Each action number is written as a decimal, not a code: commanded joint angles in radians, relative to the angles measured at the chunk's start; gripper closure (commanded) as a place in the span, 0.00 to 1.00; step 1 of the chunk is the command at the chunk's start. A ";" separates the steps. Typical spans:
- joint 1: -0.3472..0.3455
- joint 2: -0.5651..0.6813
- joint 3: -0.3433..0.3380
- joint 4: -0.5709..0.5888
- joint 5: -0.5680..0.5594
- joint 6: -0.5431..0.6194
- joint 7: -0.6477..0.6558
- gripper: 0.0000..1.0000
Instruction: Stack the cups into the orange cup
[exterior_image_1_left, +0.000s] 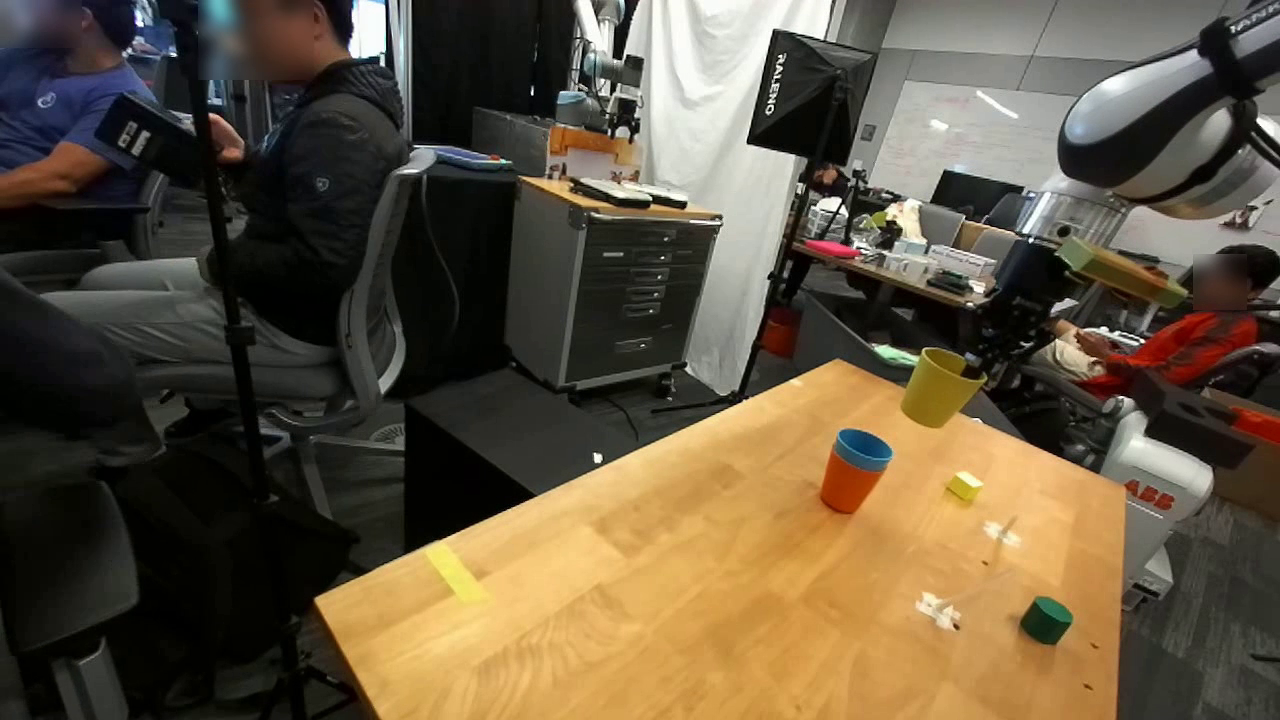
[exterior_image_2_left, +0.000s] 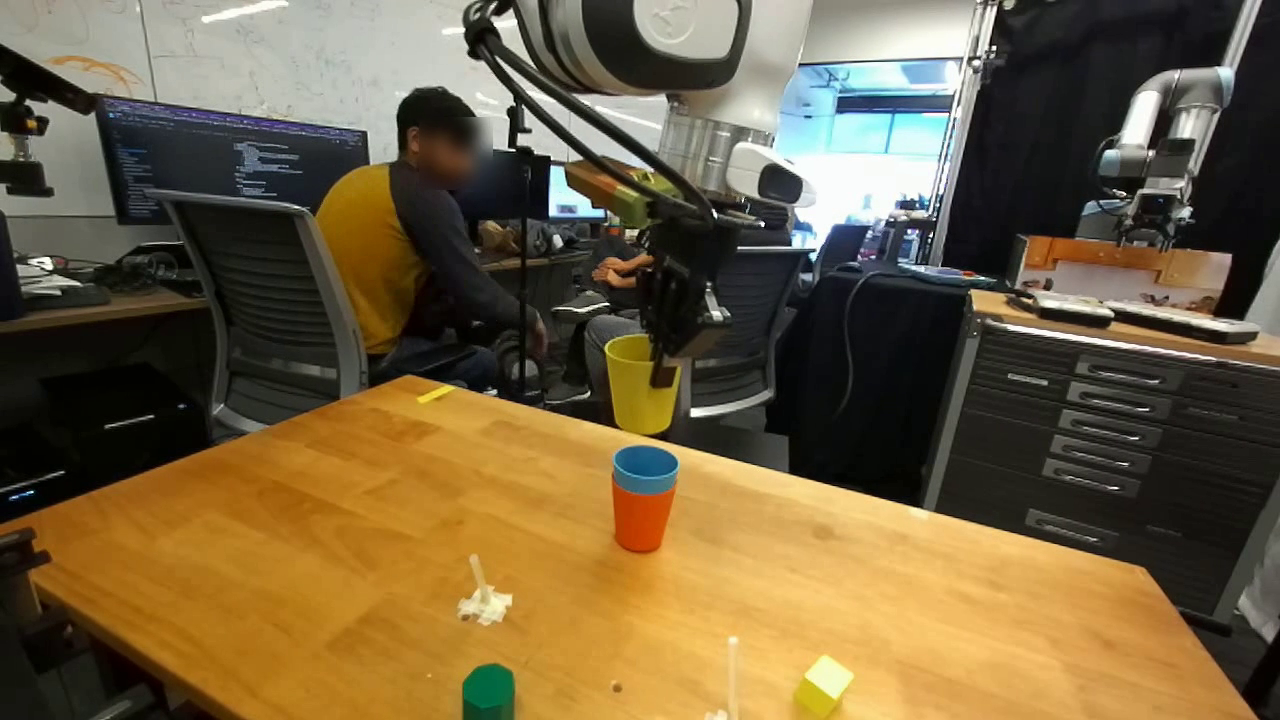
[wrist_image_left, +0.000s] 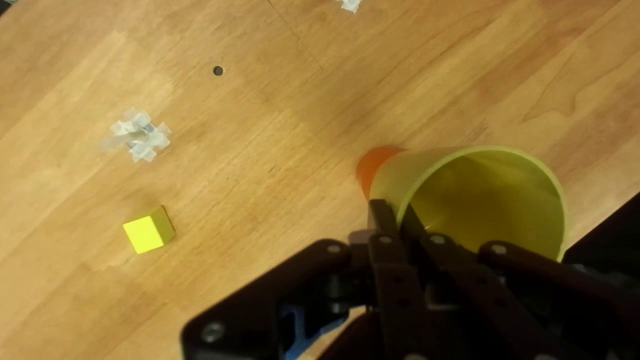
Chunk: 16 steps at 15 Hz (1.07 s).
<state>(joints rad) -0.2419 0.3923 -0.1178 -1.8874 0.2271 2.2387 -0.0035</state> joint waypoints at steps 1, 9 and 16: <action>0.015 0.074 -0.003 0.125 -0.010 -0.056 0.039 0.98; 0.041 0.176 0.011 0.226 -0.025 -0.056 0.057 0.98; 0.029 0.253 0.014 0.259 -0.019 -0.056 0.044 0.98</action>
<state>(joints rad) -0.2029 0.6016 -0.1090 -1.6899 0.2169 2.2190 0.0337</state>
